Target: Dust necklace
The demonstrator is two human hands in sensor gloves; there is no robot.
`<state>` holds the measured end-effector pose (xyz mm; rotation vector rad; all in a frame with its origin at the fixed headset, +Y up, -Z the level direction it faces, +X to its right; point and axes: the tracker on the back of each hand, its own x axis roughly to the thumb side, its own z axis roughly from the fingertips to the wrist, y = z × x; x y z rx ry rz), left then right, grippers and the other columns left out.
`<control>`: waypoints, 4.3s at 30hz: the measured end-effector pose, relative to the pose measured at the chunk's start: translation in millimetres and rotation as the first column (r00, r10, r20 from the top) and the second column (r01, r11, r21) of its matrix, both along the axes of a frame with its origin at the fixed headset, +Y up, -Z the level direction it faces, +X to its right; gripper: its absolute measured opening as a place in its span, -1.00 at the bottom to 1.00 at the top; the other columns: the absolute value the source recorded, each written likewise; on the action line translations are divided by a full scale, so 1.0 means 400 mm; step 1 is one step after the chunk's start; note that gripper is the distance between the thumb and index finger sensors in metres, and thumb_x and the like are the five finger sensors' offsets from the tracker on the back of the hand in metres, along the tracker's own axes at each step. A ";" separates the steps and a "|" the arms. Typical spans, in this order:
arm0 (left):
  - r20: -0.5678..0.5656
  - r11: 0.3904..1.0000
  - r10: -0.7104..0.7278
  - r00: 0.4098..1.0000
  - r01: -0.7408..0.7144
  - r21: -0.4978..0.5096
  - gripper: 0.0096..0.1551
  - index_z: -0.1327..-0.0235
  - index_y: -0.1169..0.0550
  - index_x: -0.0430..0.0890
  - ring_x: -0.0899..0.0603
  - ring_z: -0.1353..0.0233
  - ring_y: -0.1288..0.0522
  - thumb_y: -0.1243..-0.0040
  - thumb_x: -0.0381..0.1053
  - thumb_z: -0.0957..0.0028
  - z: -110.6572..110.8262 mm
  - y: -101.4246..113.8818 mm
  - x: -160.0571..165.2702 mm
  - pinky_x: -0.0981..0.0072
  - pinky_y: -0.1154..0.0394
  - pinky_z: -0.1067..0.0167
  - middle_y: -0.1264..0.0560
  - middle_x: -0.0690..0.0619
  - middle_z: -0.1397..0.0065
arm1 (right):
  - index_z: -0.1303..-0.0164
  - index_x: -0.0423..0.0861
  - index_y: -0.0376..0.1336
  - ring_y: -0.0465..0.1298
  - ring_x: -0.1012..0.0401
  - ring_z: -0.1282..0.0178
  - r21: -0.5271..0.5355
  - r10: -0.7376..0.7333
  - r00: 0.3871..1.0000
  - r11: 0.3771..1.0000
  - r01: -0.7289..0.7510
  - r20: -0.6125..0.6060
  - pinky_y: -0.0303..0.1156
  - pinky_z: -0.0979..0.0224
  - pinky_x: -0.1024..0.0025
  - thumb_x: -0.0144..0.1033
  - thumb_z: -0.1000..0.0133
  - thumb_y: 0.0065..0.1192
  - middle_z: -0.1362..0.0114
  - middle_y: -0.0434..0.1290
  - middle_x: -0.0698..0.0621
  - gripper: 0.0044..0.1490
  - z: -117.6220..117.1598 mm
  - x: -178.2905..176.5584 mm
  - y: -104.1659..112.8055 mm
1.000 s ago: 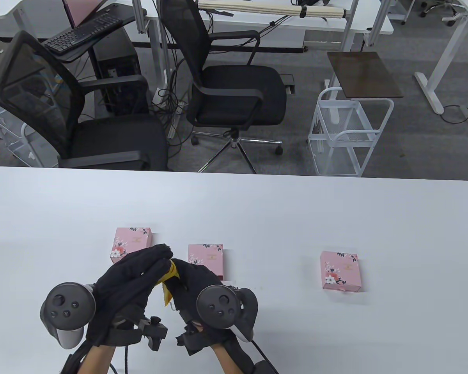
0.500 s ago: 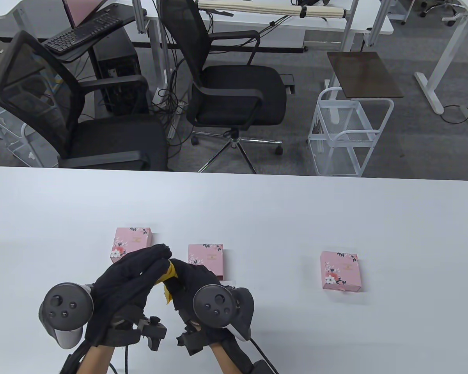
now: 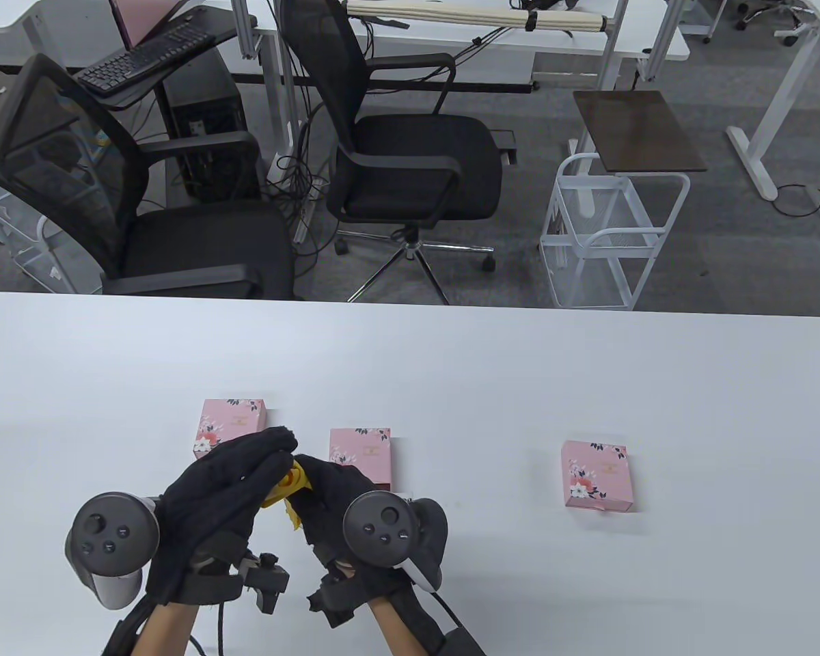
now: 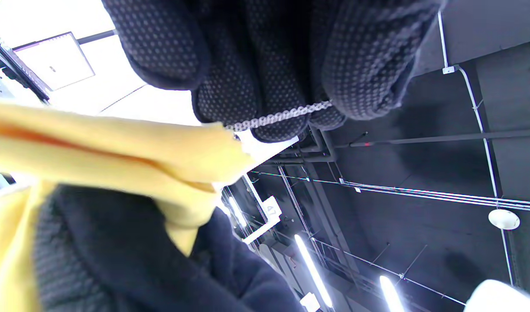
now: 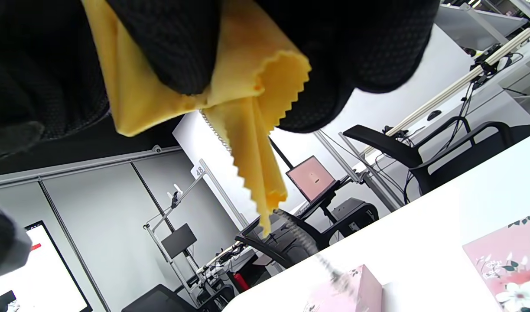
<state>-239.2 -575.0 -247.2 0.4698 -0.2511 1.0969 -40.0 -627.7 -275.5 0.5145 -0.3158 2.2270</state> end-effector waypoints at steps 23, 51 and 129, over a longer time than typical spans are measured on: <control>0.020 1.000 0.019 1.000 -0.019 -0.007 -0.66 -0.09 -0.75 0.12 -0.07 -0.25 -0.66 -0.46 0.16 -0.10 -0.006 0.002 -0.004 0.04 -0.60 -0.16 -0.75 0.06 -0.23 | -0.38 -0.16 0.34 0.57 -0.14 -0.14 -0.116 -0.088 0.991 0.990 0.076 -0.101 0.45 -0.31 -0.08 -0.21 -0.37 0.24 -0.27 0.56 -0.20 -0.54 -0.014 -0.001 -0.016; 0.022 0.998 0.047 0.999 -0.047 -0.029 -0.66 -0.08 -0.75 0.11 -0.07 -0.24 -0.66 -0.46 0.15 -0.10 -0.013 -0.005 -0.017 0.04 -0.60 -0.15 -0.75 0.06 -0.22 | -0.37 -0.08 0.37 0.59 -0.08 -0.05 -0.072 -0.034 0.995 0.997 0.027 -0.092 0.48 -0.26 -0.03 -0.25 -0.32 0.40 -0.21 0.59 -0.17 -0.56 0.000 -0.014 -0.009; 0.009 0.993 0.112 0.994 -0.112 0.040 -0.67 -0.08 -0.75 0.12 -0.06 -0.23 -0.67 -0.47 0.15 -0.10 0.006 0.011 -0.048 0.06 -0.61 -0.15 -0.76 0.07 -0.21 | -0.31 -0.22 0.40 0.59 -0.11 0.00 -0.245 0.371 0.909 0.879 -0.409 -0.188 0.47 -0.22 -0.06 -0.17 -0.38 0.25 -0.13 0.62 -0.18 -0.53 -0.011 -0.095 -0.094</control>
